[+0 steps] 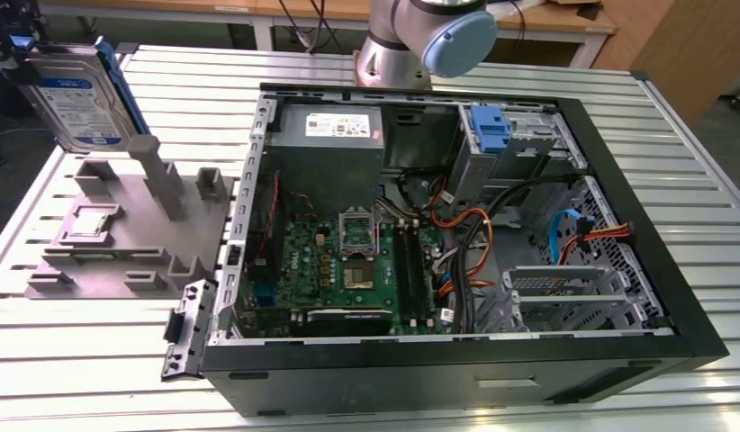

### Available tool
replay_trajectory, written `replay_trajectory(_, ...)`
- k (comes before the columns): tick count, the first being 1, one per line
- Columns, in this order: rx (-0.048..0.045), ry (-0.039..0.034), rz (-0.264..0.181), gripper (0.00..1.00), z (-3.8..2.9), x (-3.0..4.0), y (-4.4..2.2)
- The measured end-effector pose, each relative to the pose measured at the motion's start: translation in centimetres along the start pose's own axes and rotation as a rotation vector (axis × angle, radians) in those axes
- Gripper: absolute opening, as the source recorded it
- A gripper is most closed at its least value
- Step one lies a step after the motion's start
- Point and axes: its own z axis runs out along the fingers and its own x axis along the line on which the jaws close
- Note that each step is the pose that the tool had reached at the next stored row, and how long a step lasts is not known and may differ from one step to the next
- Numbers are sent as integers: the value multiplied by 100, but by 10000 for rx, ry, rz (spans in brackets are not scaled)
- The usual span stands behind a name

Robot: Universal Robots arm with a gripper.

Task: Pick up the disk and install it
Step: 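Pick up the disk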

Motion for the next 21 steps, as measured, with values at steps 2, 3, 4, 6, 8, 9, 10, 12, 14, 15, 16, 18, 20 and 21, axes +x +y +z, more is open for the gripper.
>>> replay_trajectory(2, 0, 0, 0, 37, -1, 0, 0)
replay_trajectory(3, -1, 1, 0, 37, -7, 0, 0)
replay_trajectory(4, -1, 1, 0, 37, -8, 0, 0)
replay_trajectory(6, -2, 1, 0, 37, -12, 0, 1)
replay_trajectory(8, -1, 1, 0, 37, -18, -1, 0)
replay_trajectory(9, -1, 1, 0, 37, -20, -1, 1)
replay_trajectory(10, 0, 0, 0, 37, -22, -1, 0)
replay_trajectory(12, 0, 0, 0, 37, -25, -1, 0)
replay_trajectory(14, -1, 1, 0, 37, -29, -1, 1)
replay_trajectory(15, -1, 1, 0, 37, -32, -1, 1)
replay_trajectory(16, -1, 0, 0, 37, -33, -1, 1)
replay_trajectory(18, -1, 0, 0, 37, -36, -1, 1)
replay_trajectory(20, -1, 0, 0, 37, -39, -1, 1)
replay_trajectory(21, -1, 0, 0, 37, -41, -1, 1)
